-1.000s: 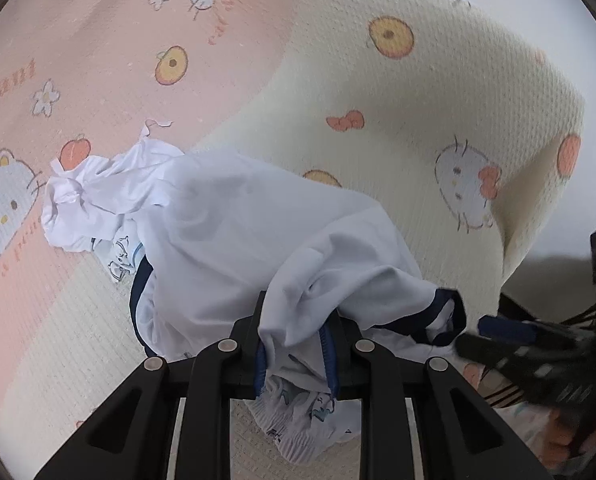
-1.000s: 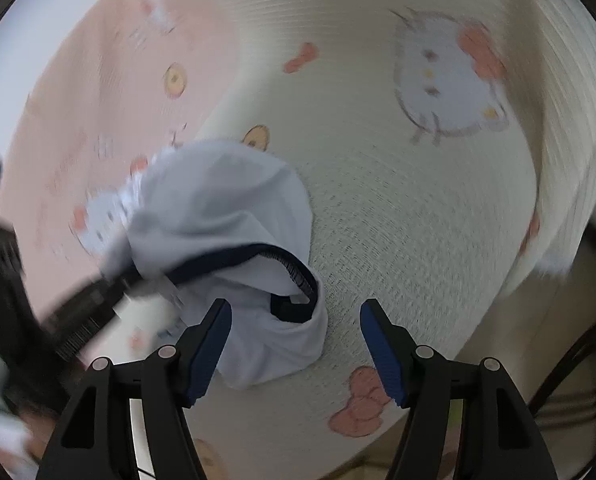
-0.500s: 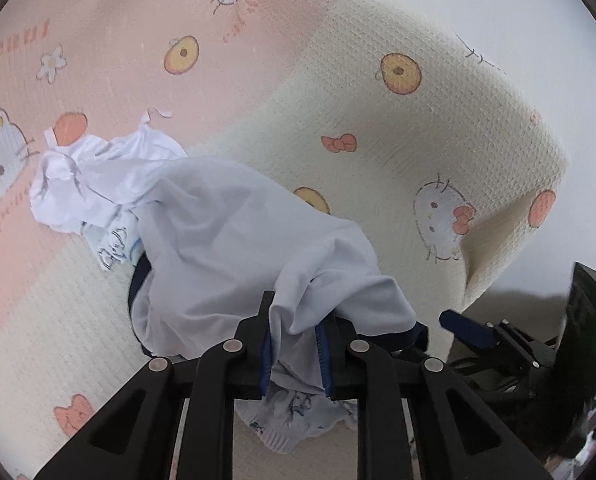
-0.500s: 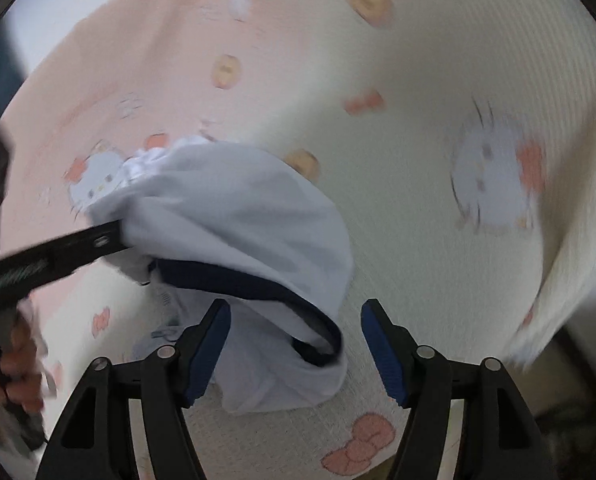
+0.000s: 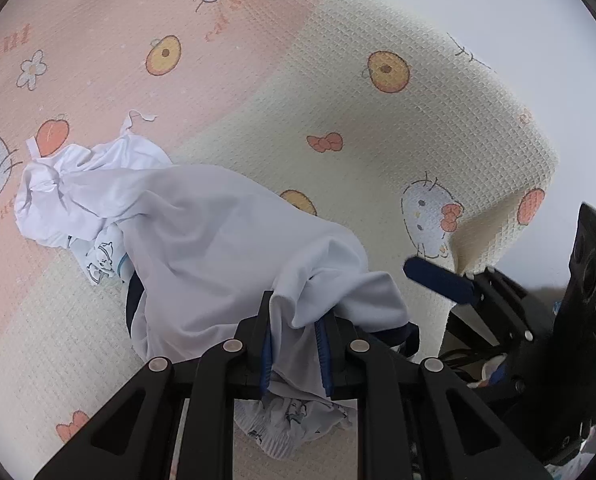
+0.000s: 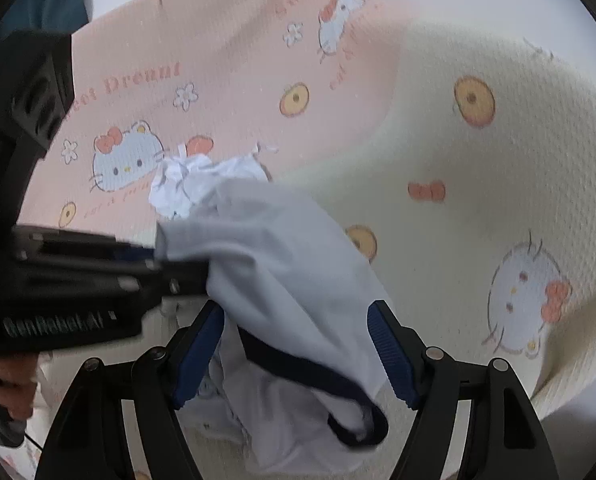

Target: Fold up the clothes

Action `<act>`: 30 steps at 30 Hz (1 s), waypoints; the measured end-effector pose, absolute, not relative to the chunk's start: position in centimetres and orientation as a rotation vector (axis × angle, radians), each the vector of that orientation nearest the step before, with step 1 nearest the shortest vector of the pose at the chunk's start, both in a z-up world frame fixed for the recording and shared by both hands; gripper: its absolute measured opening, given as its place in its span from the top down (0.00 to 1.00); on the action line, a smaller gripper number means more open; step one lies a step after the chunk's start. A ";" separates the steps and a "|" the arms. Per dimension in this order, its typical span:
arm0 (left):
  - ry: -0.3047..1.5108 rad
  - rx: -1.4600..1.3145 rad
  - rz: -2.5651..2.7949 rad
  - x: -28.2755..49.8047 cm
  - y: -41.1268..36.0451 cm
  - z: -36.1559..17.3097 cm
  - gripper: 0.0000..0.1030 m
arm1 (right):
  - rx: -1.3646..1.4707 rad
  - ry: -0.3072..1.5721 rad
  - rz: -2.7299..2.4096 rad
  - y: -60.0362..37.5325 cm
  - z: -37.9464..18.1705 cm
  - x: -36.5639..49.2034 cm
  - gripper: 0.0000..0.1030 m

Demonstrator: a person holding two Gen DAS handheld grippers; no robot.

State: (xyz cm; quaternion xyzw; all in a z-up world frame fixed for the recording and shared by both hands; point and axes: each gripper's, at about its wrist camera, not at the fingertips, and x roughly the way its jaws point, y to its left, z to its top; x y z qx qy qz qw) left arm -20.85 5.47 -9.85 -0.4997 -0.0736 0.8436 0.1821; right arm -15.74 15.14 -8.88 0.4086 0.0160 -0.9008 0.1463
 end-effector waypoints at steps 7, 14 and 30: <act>-0.308 -1.423 2.344 -21.3 4.5 -9.7 0.64 | 1.217 0.038 -2.567 15.1 -10.2 -16.8 0.89; -0.273 -1.412 2.421 -21.2 3.6 -9.4 0.22 | 1.230 -0.116 -2.663 18.3 -10.0 -17.9 0.90; 0.319 -1.390 2.388 -16.9 7.9 -13.4 0.22 | 1.348 -0.276 -2.643 21.8 -11.5 -19.3 0.90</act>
